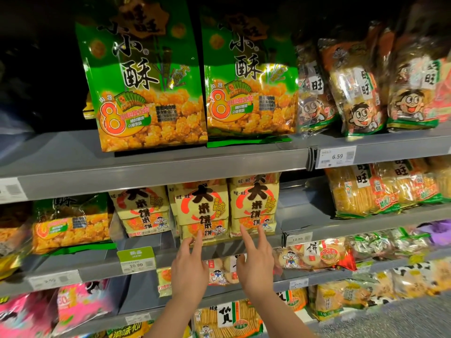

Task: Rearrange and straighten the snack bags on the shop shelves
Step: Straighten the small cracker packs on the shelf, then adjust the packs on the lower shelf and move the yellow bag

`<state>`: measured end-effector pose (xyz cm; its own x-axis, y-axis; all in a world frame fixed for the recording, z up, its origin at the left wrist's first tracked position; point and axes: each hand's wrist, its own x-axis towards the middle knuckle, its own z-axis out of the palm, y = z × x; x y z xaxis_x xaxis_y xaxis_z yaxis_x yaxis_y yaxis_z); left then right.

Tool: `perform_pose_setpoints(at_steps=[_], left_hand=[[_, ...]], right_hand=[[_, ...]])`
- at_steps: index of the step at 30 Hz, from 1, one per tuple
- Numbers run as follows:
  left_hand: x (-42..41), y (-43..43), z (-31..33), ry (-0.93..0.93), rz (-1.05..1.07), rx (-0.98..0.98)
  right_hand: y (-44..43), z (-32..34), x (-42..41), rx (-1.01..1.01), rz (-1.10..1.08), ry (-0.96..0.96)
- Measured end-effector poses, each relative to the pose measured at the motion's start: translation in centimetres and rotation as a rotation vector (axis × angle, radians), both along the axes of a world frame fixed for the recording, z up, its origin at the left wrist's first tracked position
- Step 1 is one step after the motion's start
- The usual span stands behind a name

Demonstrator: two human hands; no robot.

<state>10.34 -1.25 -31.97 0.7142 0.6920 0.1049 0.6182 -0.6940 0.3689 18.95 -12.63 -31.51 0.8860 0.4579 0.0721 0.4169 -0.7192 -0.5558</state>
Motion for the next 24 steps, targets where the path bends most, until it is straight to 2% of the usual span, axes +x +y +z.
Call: perform_pose_setpoints(at_steps=[7,12,16,20,24], left_hand=[[-1.4,-1.0,1.7,0.001,-0.049,-0.064],[-4.7,-2.8,3.1,-0.007,0.004,-0.088],[-9.6,-2.8,1.6,0.029,0.100,-0.137],[-14.0,-1.5,-0.6,0.029,0.179,-0.196],[-15.9,1.1,-2.2,0.070,0.198,-0.215]], right_hand=[[-1.7,2.0,-1.7,0.033,0.049,-0.024],[-3.1,2.8,-4.0,0.064,0.085,-0.045],[-2.5,1.5,-7.5,0.085,0.141,-0.011],[-0.6,0.2,-10.9,0.046,0.197,0.059],[2.0,-1.2,-11.7,-0.037,0.227,0.039]])
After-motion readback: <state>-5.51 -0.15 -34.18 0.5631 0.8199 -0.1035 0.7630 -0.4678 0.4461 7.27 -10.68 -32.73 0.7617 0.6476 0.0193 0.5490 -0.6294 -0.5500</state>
